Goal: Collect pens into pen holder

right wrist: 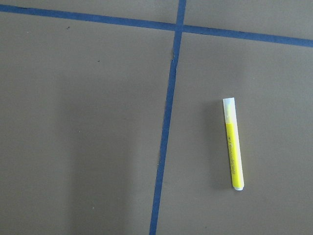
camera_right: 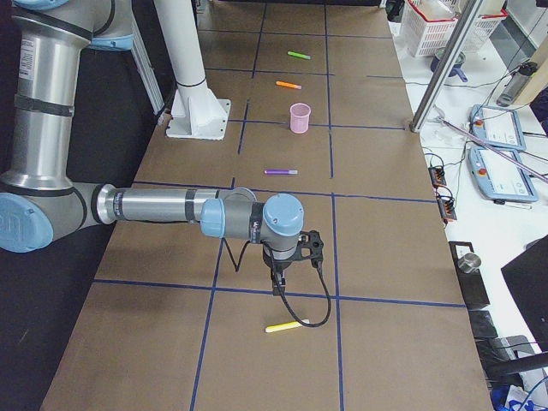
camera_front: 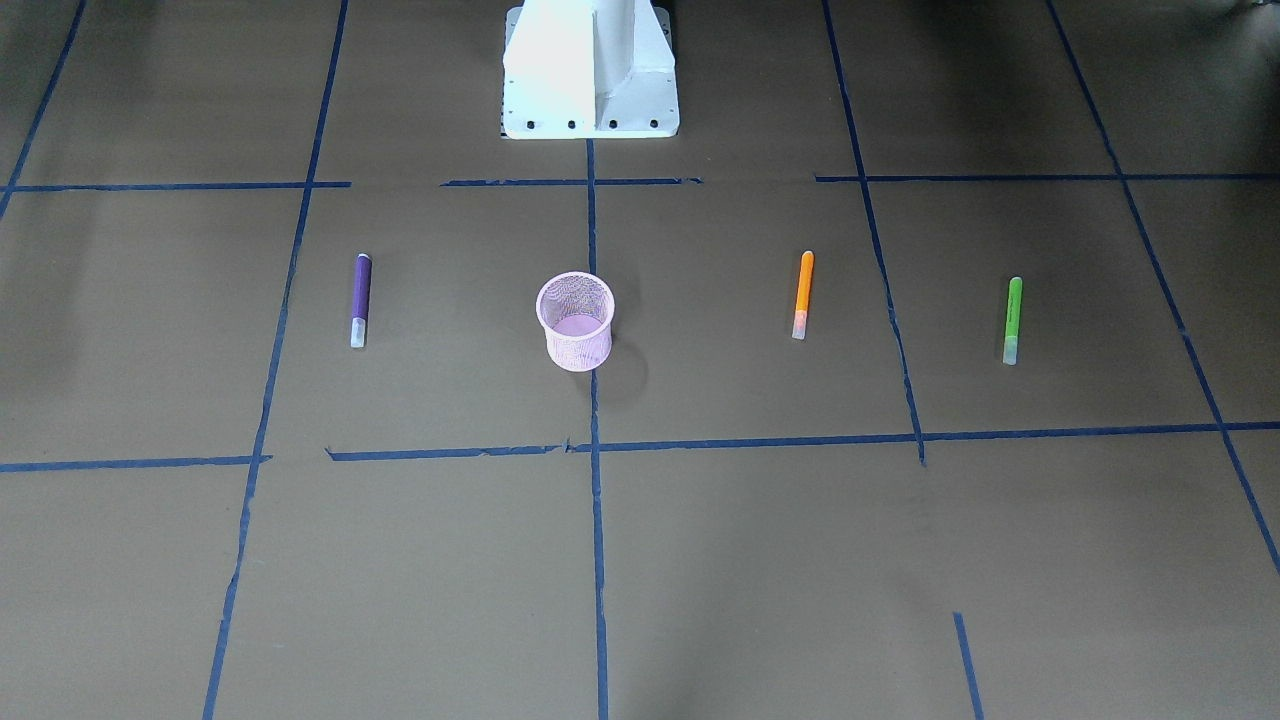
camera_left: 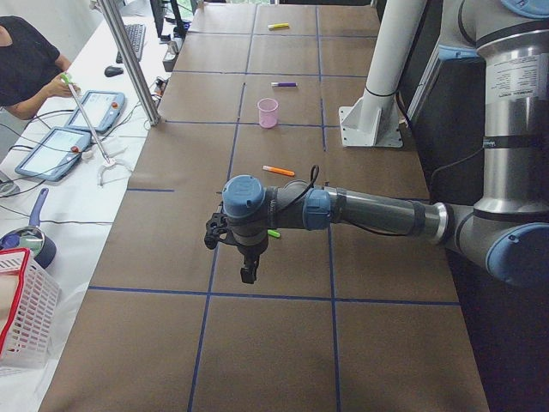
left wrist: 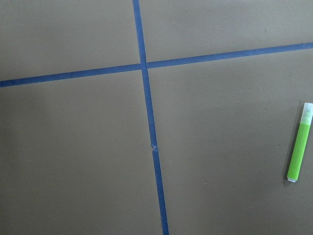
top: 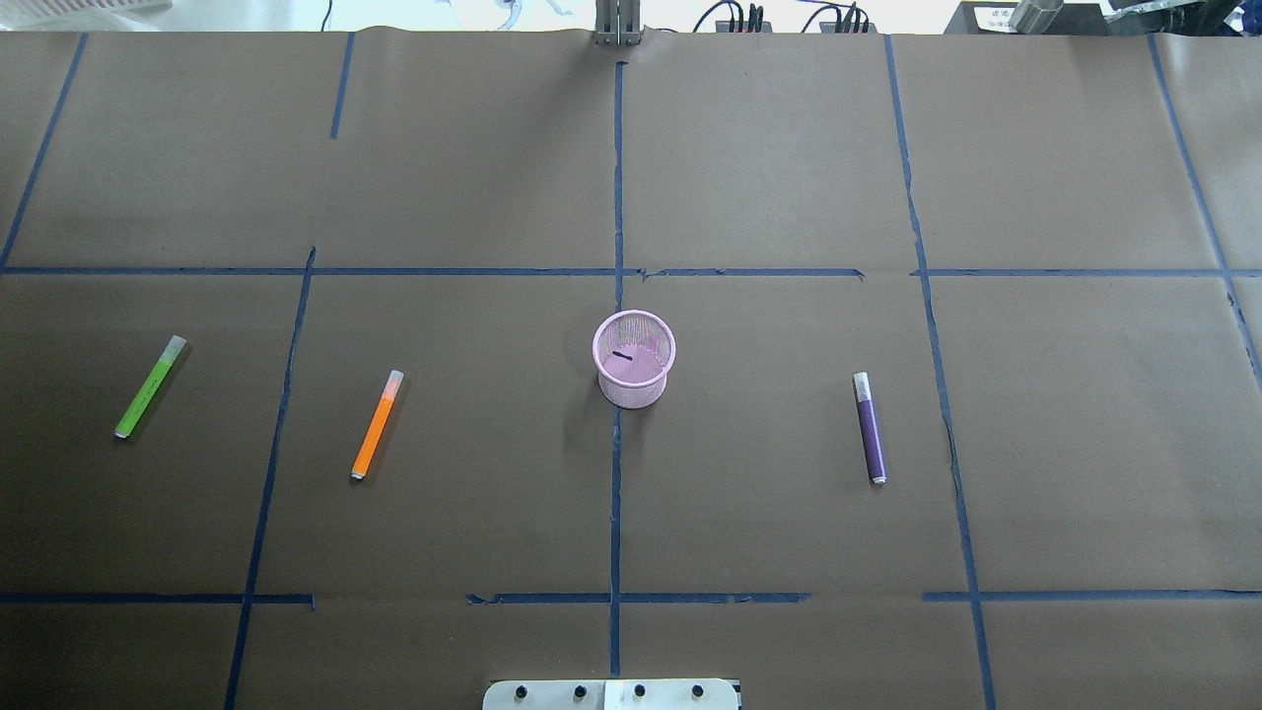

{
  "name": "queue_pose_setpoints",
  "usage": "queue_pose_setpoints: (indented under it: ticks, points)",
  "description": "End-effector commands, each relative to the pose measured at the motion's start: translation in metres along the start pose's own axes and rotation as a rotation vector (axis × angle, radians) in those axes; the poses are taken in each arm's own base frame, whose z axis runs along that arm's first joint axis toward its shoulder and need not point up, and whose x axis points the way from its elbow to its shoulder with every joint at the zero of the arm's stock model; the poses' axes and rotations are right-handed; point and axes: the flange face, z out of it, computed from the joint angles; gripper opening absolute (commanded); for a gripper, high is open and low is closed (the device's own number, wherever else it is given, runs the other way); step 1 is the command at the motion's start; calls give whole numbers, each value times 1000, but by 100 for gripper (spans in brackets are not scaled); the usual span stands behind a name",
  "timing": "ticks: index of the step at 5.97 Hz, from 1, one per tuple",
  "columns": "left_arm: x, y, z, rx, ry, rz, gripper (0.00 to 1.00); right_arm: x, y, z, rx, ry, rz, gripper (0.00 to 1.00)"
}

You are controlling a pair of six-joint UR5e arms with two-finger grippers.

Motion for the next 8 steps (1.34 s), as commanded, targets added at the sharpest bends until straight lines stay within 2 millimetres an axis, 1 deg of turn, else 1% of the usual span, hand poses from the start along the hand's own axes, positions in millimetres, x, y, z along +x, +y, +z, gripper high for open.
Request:
queue_pose_setpoints:
  ticks: [1, 2, 3, 4, 5, 6, 7, 8]
  points:
    - [40, -12, 33, -74, 13, 91, 100, -1, -1, -1, 4, 0, -5, 100]
    - [65, -28, 44, -93, 19, 150, 100, -1, -1, -1, 4, 0, -4, 100]
    - [95, -41, 58, -115, 29, 215, 100, -1, -1, -1, 2, 0, -1, 100]
    - [127, -50, 84, -163, 37, 283, 100, 0, -1, 0, 1, 0, 1, 100]
    - [153, -61, 110, -208, 46, 329, 100, 0, -1, 0, 0, -1, 1, 100]
    - [187, -77, 137, -251, 47, 295, 100, 1, 0, 2, -4, 2, 2, 100]
    - [215, -78, 169, -307, 45, 310, 100, 1, -1, 2, -4, 4, 0, 100]
    - [215, -90, 172, -298, -6, 316, 100, -1, -4, 0, -1, 4, -5, 100]
